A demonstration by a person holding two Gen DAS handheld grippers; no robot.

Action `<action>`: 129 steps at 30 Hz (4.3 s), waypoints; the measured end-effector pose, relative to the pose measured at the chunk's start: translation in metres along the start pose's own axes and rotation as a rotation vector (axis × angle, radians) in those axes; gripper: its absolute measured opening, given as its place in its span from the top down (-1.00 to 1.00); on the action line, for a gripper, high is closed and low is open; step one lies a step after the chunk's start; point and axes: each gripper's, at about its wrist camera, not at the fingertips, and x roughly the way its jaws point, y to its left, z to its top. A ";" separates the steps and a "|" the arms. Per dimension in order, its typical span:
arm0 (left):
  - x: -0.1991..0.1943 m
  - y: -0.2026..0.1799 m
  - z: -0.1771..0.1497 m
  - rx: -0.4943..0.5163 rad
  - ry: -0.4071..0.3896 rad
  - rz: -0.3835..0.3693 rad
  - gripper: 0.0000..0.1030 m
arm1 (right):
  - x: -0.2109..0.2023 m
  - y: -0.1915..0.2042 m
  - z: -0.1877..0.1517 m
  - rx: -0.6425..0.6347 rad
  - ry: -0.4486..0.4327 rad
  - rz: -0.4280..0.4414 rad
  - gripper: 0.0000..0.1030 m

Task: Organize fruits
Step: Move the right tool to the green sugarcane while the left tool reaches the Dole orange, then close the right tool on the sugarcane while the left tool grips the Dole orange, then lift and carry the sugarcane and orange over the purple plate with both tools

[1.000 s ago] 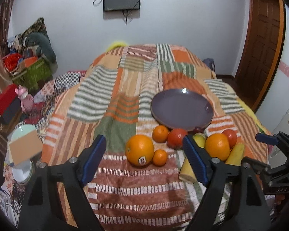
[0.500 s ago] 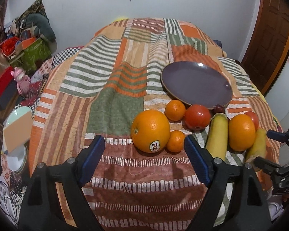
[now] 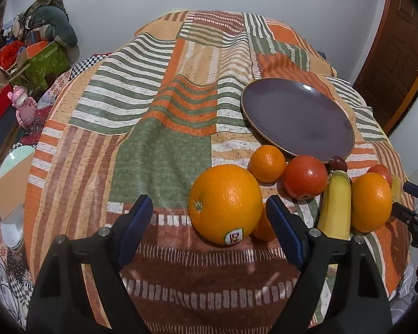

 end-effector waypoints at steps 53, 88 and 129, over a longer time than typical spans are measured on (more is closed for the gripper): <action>-0.042 -0.002 0.008 0.012 -0.122 -0.041 -0.16 | 0.025 -0.053 0.028 0.225 0.062 0.080 0.17; -0.078 -0.014 0.001 0.012 -0.179 -0.039 -0.16 | 0.013 -0.049 0.011 0.105 0.084 0.047 0.25; -0.042 -0.063 0.073 0.113 -0.209 -0.085 -0.16 | -0.009 -0.011 0.100 -0.028 -0.175 0.120 0.31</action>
